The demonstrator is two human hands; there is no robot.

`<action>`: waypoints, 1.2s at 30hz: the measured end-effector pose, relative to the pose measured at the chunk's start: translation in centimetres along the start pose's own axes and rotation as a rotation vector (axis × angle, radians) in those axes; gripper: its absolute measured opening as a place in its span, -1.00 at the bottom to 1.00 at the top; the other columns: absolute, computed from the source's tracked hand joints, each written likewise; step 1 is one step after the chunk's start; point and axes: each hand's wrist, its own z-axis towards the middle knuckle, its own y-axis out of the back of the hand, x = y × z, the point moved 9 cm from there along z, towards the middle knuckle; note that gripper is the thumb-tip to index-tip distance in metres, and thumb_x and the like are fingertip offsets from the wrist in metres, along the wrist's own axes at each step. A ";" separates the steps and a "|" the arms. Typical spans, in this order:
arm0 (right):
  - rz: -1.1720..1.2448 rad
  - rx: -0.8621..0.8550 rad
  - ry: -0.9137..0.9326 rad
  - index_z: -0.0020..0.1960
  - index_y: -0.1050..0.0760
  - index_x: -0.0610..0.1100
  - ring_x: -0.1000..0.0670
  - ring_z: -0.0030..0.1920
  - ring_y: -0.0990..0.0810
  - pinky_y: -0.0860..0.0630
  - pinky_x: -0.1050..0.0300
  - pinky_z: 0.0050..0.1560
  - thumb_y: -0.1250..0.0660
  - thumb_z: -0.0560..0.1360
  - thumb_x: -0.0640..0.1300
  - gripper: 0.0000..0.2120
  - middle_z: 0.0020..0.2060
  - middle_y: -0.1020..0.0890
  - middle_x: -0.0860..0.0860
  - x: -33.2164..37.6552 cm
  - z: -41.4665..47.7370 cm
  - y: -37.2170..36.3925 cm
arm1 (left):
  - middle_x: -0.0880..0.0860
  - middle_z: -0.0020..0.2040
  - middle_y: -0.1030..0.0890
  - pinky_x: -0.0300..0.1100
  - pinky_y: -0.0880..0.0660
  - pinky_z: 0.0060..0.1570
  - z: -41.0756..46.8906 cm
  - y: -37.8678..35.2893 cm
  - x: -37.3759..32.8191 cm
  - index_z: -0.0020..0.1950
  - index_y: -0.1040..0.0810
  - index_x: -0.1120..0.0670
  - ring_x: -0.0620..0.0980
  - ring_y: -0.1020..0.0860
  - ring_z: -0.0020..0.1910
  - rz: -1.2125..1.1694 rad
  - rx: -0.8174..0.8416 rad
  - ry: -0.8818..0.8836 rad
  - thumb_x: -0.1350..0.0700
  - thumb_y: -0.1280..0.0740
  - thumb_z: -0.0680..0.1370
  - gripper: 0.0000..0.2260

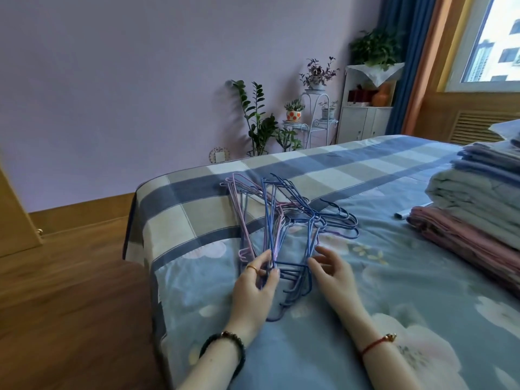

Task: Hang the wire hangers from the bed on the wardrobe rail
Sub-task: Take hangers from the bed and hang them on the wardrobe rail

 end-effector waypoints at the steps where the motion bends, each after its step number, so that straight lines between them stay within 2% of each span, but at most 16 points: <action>1: -0.027 0.001 0.006 0.20 -0.46 -0.29 0.04 -0.25 -0.51 -0.46 0.48 -0.25 -0.35 0.44 -0.30 -0.66 -0.26 -0.54 -0.03 0.0 0.1 -0.2 | -0.13 0.03 -0.57 -0.33 -0.49 0.06 0.4 -0.1 0.2 0.25 -0.46 -0.03 -0.18 -0.50 -0.10 -0.018 -0.012 0.016 0.15 -0.28 0.54 -0.71; 3: -0.074 0.019 0.009 0.21 -0.46 -0.28 0.09 -0.34 -0.46 -0.43 0.46 -0.31 -0.39 0.41 -0.30 -0.62 -0.32 -0.50 0.00 -0.3 0.1 -0.5 | -0.15 -0.01 -0.57 -0.49 -0.44 -0.10 1.2 -0.2 0.7 0.27 -0.45 -0.01 -0.21 -0.49 -0.15 -0.030 -0.033 0.047 0.13 -0.27 0.55 -0.71; 7: 0.016 0.076 -0.076 0.19 -0.45 -0.26 0.19 -0.45 -0.53 -0.47 0.43 -0.36 -0.37 0.40 -0.37 -0.63 -0.36 -0.55 0.01 -1.1 0.1 -1.2 | -0.15 -0.17 -0.56 -0.40 -0.41 -0.16 2.2 -0.2 1.5 0.30 -0.48 0.06 -0.13 -0.43 -0.27 -0.001 -0.077 0.065 0.13 -0.31 0.52 -0.66; 11: 0.181 0.100 -0.205 0.14 -0.45 -0.17 0.22 -0.52 -0.49 -0.45 0.41 -0.42 -0.35 0.41 -0.39 -0.66 -0.39 -0.53 -0.05 -2.1 0.0 -1.5 | -0.14 -0.31 -0.45 -0.49 -0.37 -0.35 2.4 -0.7 1.3 0.32 -0.46 0.08 -0.20 -0.37 -0.45 0.054 -0.048 0.034 0.15 -0.31 0.52 -0.65; 13: 0.239 0.115 -0.266 0.15 -0.44 -0.20 0.22 -0.57 -0.44 -0.39 0.42 -0.48 -0.32 0.43 -0.40 -0.67 -0.43 -0.47 -0.04 -2.6 -0.1 -1.7 | -0.12 -0.34 -0.41 -0.50 -0.35 -0.37 2.5 -0.8 1.3 0.33 -0.45 0.11 -0.19 -0.36 -0.44 0.045 -0.027 0.039 0.17 -0.30 0.53 -0.64; 18: 0.347 0.166 -0.328 0.15 -0.45 -0.35 0.20 -0.61 -0.41 -0.32 0.41 -0.57 -0.25 0.44 -0.45 -0.72 -0.63 -0.43 0.09 -2.7 -0.5 -2.0 | -0.08 -0.28 -0.47 -0.55 -0.36 -0.33 2.1 -0.5 1.7 0.34 -0.43 0.15 -0.15 -0.38 -0.33 -0.058 0.012 0.082 0.22 -0.28 0.53 -0.64; 21: 0.395 0.174 -0.316 0.13 -0.44 -0.35 0.17 -0.61 -0.41 -0.35 0.39 -0.55 -0.24 0.45 -0.46 -0.74 -0.57 -0.42 0.04 -2.0 -0.8 -2.2 | -0.06 -0.27 -0.46 -0.55 -0.40 -0.29 1.8 0.1 1.8 0.30 -0.46 0.15 -0.16 -0.41 -0.30 -0.162 -0.018 0.112 0.26 -0.29 0.53 -0.66; 23: 0.409 0.186 -0.288 0.13 -0.44 -0.32 0.16 -0.59 -0.42 -0.40 0.36 -0.52 -0.24 0.45 -0.46 -0.74 -0.49 -0.38 -0.03 -1.1 -1.1 -2.3 | -0.04 -0.24 -0.48 -0.46 -0.44 -0.19 1.6 0.8 1.5 0.26 -0.50 0.12 -0.13 -0.45 -0.24 -0.245 -0.047 0.121 0.26 -0.29 0.52 -0.70; 25: 0.431 0.202 -0.248 0.07 -0.44 -0.26 0.14 -0.57 -0.45 -0.43 0.34 -0.50 -0.23 0.46 -0.46 -0.77 -0.49 -0.38 -0.01 0.3 -1.4 -2.5 | -0.02 -0.17 -0.51 -0.37 -0.46 -0.12 1.3 1.6 0.9 0.23 -0.51 0.09 -0.11 -0.48 -0.20 -0.313 -0.052 0.111 0.25 -0.30 0.52 -0.71; 28: 0.482 0.228 -0.177 -0.01 -0.47 -0.16 0.10 -0.51 -0.50 -0.51 0.32 -0.42 -0.23 0.46 -0.45 -0.76 -0.47 -0.39 -0.01 3.2 -2.1 -2.8 | -0.04 -0.09 -0.59 -0.47 -0.48 -0.22 0.9 3.3 -0.9 0.18 -0.52 0.05 -0.21 -0.56 -0.22 -0.373 -0.044 0.076 0.26 -0.30 0.52 -0.74; 31: 0.518 0.256 -0.103 -0.02 -0.50 -0.14 0.06 -0.45 -0.54 -0.56 0.30 -0.36 -0.24 0.45 -0.45 -0.75 -0.38 -0.38 -0.05 6.3 -3.1 -3.7 | -0.09 -0.12 -0.64 -0.44 -0.51 -0.24 0.5 5.8 -3.1 0.06 -0.54 0.04 -0.31 -0.60 -0.27 -0.420 -0.045 0.021 0.30 -0.29 0.51 -0.79; 36: 0.555 0.360 0.005 -0.01 -0.50 -0.11 0.03 -0.39 -0.63 -0.63 0.21 -0.27 -0.25 0.45 -0.44 -0.72 -0.32 -0.46 -0.10 12.0 -5.4 -6.8 | -0.08 -0.21 -0.68 -0.28 -0.59 -0.18 -0.6 11.5 -7.1 0.03 -0.54 -0.01 -0.13 -0.64 -0.18 -0.443 -0.115 -0.059 0.26 -0.31 0.50 -0.80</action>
